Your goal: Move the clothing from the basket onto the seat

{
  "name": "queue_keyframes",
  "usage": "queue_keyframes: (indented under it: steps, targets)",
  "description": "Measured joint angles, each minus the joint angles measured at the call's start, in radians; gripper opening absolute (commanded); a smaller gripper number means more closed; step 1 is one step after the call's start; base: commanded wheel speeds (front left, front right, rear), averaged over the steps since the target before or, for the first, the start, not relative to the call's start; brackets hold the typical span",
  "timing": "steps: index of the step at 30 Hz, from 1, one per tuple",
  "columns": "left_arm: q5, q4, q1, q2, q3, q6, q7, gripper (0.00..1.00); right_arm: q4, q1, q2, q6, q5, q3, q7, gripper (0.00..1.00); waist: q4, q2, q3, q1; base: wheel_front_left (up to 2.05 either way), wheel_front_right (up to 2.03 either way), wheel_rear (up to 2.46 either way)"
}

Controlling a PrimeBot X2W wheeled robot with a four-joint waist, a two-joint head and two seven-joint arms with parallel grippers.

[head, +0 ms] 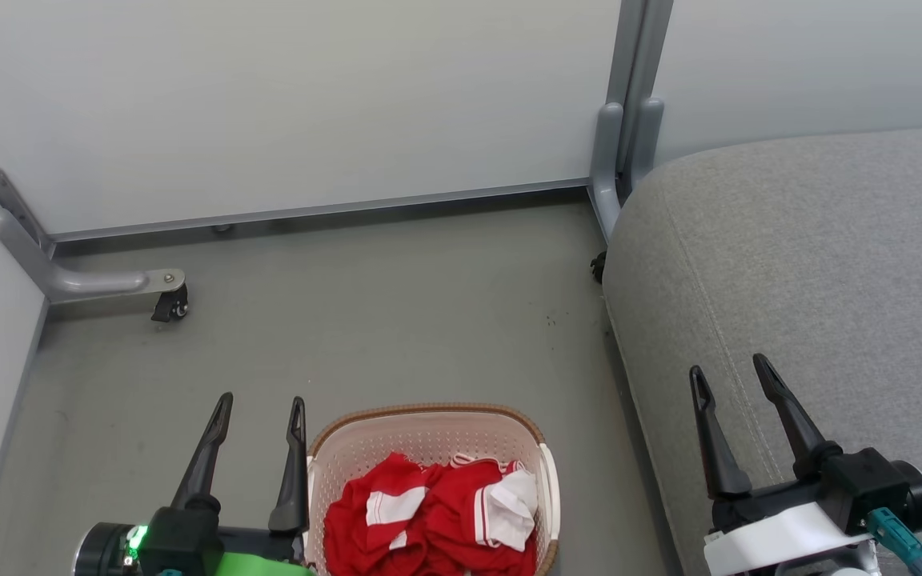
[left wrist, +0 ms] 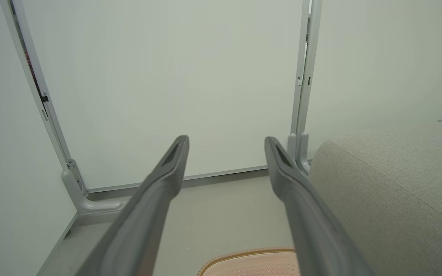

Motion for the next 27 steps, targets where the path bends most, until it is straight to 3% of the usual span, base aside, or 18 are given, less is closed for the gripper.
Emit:
queue_keyframes:
  steps: [17,27]
  targets:
    - [-0.072,0.017,0.000,0.000,0.024,0.012,0.000,1.00,0.002,-0.004,0.000,0.000,0.018,0.001,0.000,1.00,-0.003,0.0000,0.027,0.0000,0.00,0.00,0.00]
    - [-0.060,0.049,-0.145,0.001,0.003,-0.002,0.000,1.00,-0.040,-0.126,0.000,0.000,0.003,-0.047,0.000,1.00,-0.018,0.0000,0.160,0.0000,0.00,0.00,0.00]
